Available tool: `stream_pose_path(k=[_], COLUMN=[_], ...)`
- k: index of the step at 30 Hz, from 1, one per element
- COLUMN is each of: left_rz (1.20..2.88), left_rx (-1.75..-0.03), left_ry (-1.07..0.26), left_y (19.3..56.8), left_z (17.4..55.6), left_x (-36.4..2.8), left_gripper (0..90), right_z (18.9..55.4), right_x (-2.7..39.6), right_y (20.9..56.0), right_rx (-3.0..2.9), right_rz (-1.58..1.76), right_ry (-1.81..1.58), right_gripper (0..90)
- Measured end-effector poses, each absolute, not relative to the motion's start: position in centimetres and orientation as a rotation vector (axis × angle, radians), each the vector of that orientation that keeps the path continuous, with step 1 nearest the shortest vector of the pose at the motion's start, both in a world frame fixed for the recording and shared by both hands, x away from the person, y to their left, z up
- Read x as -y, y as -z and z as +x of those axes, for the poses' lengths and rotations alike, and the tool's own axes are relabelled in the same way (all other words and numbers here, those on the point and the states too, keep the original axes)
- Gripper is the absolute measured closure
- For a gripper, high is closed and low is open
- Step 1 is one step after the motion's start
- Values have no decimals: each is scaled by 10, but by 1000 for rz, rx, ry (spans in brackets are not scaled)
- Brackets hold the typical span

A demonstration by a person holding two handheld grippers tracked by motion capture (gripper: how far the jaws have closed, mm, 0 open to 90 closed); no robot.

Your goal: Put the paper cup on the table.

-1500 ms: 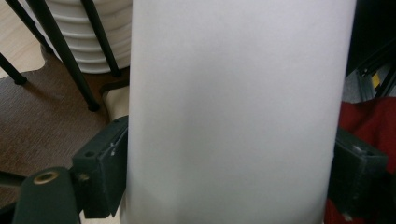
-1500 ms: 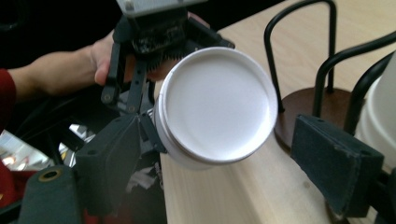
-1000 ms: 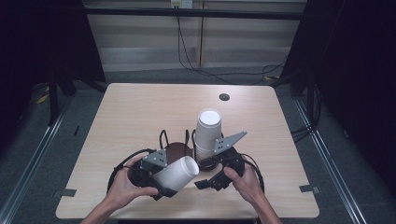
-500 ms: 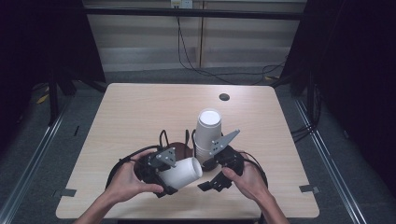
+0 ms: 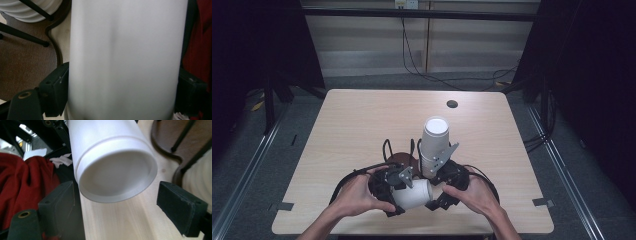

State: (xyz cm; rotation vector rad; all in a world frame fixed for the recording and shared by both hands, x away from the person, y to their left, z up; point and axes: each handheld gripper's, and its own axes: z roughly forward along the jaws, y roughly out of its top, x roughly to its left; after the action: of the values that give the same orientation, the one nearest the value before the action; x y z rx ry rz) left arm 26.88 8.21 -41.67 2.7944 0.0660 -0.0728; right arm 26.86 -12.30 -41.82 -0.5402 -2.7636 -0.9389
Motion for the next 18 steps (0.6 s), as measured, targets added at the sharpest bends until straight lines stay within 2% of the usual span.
stream_pose_path(k=[18], left_rz=[2798], left_rx=[-6], left_ry=[134], left_y=[428], left_z=[262], left_x=[-76], left_gripper=[160], right_z=[265], right_x=[103], right_y=[429], right_rx=[2715], right_rz=[-443], right_ry=[838], right_gripper=[159])
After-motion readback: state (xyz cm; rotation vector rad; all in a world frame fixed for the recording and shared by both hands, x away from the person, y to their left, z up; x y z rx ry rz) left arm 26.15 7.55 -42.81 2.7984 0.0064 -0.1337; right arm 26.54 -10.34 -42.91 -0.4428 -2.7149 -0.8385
